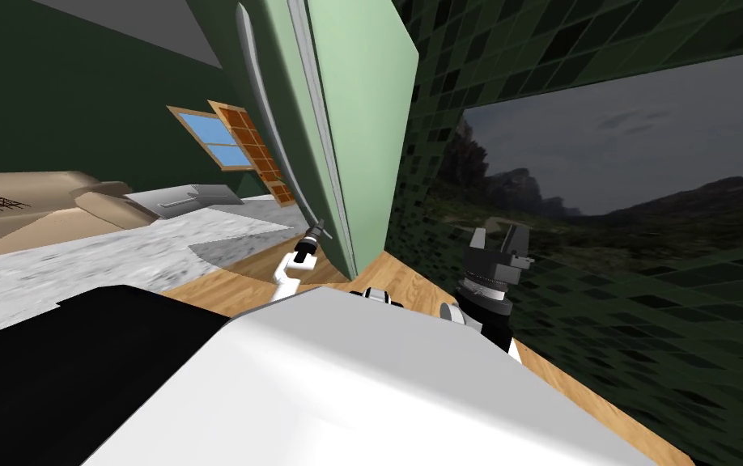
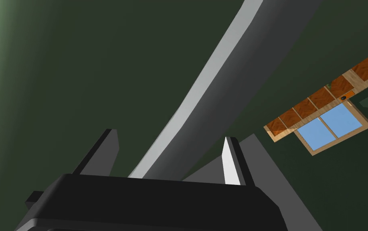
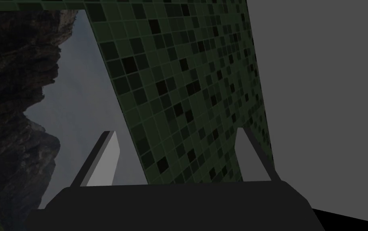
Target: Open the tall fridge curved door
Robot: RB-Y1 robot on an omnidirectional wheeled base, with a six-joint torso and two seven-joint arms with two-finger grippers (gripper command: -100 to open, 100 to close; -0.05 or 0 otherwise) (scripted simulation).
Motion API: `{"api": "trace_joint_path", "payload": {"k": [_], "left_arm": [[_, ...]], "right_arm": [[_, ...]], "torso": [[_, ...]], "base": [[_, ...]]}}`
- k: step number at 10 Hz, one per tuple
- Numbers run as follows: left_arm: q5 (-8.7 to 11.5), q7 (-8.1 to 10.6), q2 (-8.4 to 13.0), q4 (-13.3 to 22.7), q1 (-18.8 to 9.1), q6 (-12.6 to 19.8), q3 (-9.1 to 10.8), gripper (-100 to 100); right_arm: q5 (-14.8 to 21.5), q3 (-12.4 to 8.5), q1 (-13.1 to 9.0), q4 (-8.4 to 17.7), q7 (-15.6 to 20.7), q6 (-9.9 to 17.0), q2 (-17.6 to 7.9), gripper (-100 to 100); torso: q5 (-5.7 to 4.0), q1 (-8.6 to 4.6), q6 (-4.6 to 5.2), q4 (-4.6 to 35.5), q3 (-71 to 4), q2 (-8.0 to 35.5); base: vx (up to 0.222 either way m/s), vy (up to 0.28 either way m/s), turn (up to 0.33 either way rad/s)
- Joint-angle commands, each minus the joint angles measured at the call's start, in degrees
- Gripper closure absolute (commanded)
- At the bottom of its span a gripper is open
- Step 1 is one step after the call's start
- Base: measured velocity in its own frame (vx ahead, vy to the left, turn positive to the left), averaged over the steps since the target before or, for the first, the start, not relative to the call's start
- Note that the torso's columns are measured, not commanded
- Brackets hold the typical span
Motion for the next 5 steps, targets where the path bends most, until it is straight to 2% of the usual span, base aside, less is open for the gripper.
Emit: {"api": "trace_joint_path", "payload": {"k": [1,5], "left_arm": [[1.30,1.48,1.68,-1.98,3.56,-2.16,-1.89,100],[3.10,3.35,4.23,-5.67,9.42,-4.98,-4.94,100]], "right_arm": [[0.00,0.00,-0.01,0.00,0.00,0.00,0.00,0],[0.00,0.00,-0.01,0.00,0.00,0.00,0.00,0]], "torso": [[0.03,0.04,0.15,-0.05,0.00,-0.02],[0.19,0.06,0.04,-0.10,0.32,0.44]], "base": [[0.128,-0.048,0.159],[0.115,-0.040,0.201]]}}
